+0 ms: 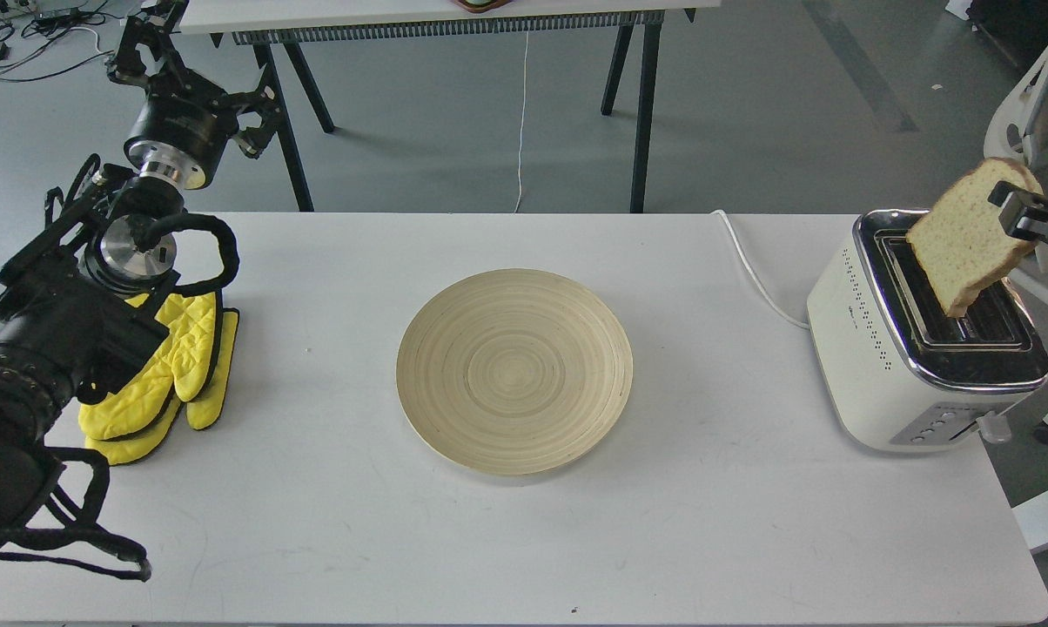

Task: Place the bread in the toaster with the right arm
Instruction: 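Carry the bread over the toaster slot with the right gripper, then lower the bread into the toaster slot and release it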

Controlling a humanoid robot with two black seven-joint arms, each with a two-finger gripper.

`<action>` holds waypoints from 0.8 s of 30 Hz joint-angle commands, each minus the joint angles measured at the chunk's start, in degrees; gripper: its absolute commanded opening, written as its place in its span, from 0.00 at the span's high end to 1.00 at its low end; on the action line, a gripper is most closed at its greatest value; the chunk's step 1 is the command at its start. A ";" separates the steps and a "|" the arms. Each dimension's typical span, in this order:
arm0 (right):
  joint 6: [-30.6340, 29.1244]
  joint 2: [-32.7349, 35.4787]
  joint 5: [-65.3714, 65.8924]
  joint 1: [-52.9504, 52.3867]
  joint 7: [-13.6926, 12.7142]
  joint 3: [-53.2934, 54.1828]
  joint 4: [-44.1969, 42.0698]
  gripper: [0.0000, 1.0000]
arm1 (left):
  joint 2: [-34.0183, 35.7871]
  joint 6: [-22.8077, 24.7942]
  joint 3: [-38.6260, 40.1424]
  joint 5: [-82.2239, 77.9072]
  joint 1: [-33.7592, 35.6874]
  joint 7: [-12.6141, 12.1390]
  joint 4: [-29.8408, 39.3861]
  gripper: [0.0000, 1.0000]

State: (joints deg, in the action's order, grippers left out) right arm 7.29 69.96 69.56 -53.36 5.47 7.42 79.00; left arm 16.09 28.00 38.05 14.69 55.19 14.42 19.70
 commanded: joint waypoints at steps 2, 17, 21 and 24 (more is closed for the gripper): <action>-0.09 -0.17 -0.39 0.10 -0.54 0.05 0.45 0.93 | -0.01 0.00 0.00 -0.02 0.00 -0.01 -0.01 0.00; 0.00 3.25 -0.83 1.85 -0.72 -0.13 5.20 0.93 | -0.01 0.00 0.00 -0.02 0.00 -0.01 -0.01 0.00; 0.35 3.17 -0.74 2.73 -0.72 -0.13 4.85 0.92 | -0.01 0.00 0.00 -0.02 0.00 -0.01 -0.01 0.00; 0.53 3.08 -0.74 2.82 -0.72 -0.13 4.85 0.92 | -0.01 0.00 0.00 -0.02 0.00 -0.01 -0.01 0.00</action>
State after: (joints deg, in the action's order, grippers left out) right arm 7.66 73.16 68.76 -50.70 4.74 7.30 83.88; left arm 16.08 28.00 38.06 14.68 55.19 14.42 19.68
